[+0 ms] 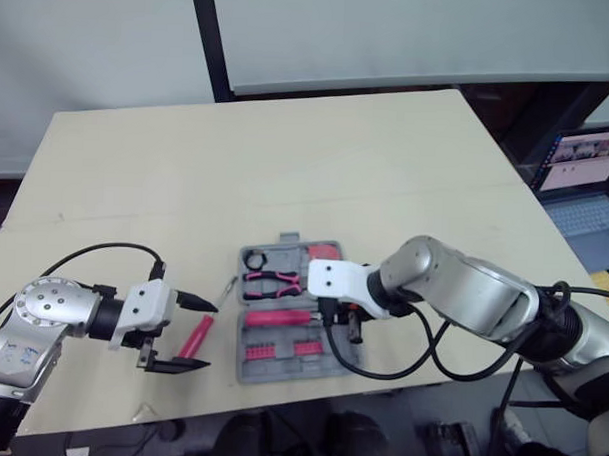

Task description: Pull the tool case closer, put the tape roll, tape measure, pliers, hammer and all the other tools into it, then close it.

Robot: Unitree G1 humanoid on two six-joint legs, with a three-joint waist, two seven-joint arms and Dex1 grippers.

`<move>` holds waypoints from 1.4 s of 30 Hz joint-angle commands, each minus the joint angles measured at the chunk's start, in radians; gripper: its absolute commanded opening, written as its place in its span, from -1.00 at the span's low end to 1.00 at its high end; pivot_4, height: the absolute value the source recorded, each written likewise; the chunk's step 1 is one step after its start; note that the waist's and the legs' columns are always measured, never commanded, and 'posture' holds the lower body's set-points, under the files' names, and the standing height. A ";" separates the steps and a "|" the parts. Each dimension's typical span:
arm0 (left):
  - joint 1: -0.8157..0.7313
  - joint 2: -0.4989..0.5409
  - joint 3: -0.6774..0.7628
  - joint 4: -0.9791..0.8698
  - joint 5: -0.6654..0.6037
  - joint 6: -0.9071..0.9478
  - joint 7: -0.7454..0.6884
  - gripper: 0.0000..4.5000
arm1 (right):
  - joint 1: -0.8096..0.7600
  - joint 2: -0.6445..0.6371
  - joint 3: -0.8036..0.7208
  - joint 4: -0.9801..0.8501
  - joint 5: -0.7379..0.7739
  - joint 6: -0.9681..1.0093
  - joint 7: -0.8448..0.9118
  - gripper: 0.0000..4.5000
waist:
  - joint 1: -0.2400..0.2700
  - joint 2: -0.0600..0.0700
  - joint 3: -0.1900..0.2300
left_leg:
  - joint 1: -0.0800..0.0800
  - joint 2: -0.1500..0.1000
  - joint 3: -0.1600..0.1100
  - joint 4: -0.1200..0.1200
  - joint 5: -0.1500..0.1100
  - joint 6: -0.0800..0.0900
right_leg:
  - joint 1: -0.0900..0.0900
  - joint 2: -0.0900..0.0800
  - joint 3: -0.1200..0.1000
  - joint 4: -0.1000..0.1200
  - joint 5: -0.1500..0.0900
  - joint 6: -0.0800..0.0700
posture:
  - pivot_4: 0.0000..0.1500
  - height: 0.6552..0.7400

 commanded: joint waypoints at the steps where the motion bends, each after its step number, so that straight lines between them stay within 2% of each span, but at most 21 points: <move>1: 0.005 -0.006 -0.002 -0.003 0.011 -0.024 0.003 1.00 | -0.027 0.009 0.045 0.002 -0.049 -0.050 0.043 -0.99 | -0.001 0.000 0.000 | 0.000 0.000 0.000 0.000 0.000 0.000 | 0.000 0.000 0.000 0.000 0.000 0.000 | 1.00 0.71; 20: 0.009 -0.017 -0.008 -0.023 0.010 -0.011 0.020 1.00 | 0.002 0.137 0.113 0.131 -0.181 -0.101 0.052 -0.99 | -0.016 0.000 0.000 | 0.000 0.000 0.001 0.001 0.000 0.000 | -0.001 0.000 -0.001 0.005 0.000 0.000 | 1.00 0.71; 32: 0.000 -0.023 -0.009 -0.038 -0.003 0.002 0.026 1.00 | 0.058 0.142 0.122 0.129 -0.225 -0.123 0.053 -0.99 | -0.015 0.000 0.000 | 0.000 0.000 0.001 0.001 0.000 0.000 | -0.001 0.000 -0.001 0.006 0.000 0.000 | 1.00 0.71; 37: -0.006 -0.028 -0.010 -0.051 -0.010 0.016 0.027 1.00 | 0.083 0.127 0.076 0.094 -0.236 -0.147 0.058 0.02 | -0.015 0.000 0.000 | 0.000 0.000 0.001 0.001 0.000 0.000 | -0.001 0.000 -0.001 0.006 0.000 0.000 | 1.00 0.71; 41: -0.006 -0.030 0.002 -0.071 -0.024 0.034 0.029 1.00 | 0.149 0.111 -0.092 0.036 -0.154 -0.173 0.070 0.93 | -0.013 0.000 0.000 | 0.000 0.000 0.001 0.001 0.000 0.000 | -0.001 0.000 -0.002 0.005 0.000 0.000 | 1.00 0.71; 42: -0.008 -0.031 0.006 -0.076 -0.031 0.042 0.032 1.00 | 0.183 0.110 -0.133 0.037 -0.139 -0.223 0.071 0.99 | -0.013 0.000 0.000 | 0.000 0.000 0.001 0.001 0.000 0.000 | -0.001 0.000 -0.002 0.005 0.000 0.000 | 1.00 0.71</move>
